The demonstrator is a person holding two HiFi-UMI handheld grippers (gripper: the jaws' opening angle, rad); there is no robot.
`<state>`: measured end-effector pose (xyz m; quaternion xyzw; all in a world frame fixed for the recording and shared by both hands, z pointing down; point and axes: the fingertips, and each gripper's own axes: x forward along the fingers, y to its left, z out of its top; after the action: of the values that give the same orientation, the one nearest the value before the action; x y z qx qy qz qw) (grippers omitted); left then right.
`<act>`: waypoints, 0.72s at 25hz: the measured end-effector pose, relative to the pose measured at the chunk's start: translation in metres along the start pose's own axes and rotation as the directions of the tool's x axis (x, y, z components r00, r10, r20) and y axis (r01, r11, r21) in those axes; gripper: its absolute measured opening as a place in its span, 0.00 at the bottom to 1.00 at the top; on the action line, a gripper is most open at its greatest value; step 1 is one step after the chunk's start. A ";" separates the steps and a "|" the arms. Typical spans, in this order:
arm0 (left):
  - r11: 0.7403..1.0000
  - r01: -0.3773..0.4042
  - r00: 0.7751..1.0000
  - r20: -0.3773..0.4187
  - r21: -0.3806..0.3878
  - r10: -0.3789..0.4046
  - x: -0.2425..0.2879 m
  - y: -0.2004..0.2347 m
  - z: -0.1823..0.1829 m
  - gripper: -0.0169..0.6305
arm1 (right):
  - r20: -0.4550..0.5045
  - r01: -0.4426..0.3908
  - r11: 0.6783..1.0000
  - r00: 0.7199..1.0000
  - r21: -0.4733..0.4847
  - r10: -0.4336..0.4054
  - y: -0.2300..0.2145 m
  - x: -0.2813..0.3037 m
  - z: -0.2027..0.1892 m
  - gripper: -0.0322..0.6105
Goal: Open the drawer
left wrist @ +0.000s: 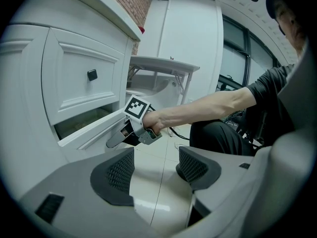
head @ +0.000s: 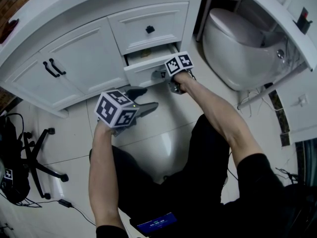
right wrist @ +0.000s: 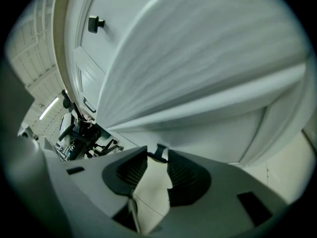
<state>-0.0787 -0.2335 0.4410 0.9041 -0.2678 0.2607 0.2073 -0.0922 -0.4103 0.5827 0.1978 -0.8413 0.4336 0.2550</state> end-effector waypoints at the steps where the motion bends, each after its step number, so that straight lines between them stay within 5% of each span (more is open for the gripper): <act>1: 1.000 0.001 1.000 0.000 0.003 -0.001 0.000 -0.002 0.001 0.47 | -0.003 0.001 1.000 1.000 -0.003 -0.001 0.000 -0.001 -0.001 0.28; 18: 0.999 -0.008 1.000 -0.020 0.032 0.009 -0.006 -0.028 -0.003 0.47 | -0.055 0.020 0.999 0.998 -0.039 -0.022 0.009 -0.009 -0.024 0.28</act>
<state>-0.0676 -0.2087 0.4332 0.9034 -0.2652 0.2749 0.1946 -0.0837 -0.3842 0.5836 0.1894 -0.8401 0.4198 0.2867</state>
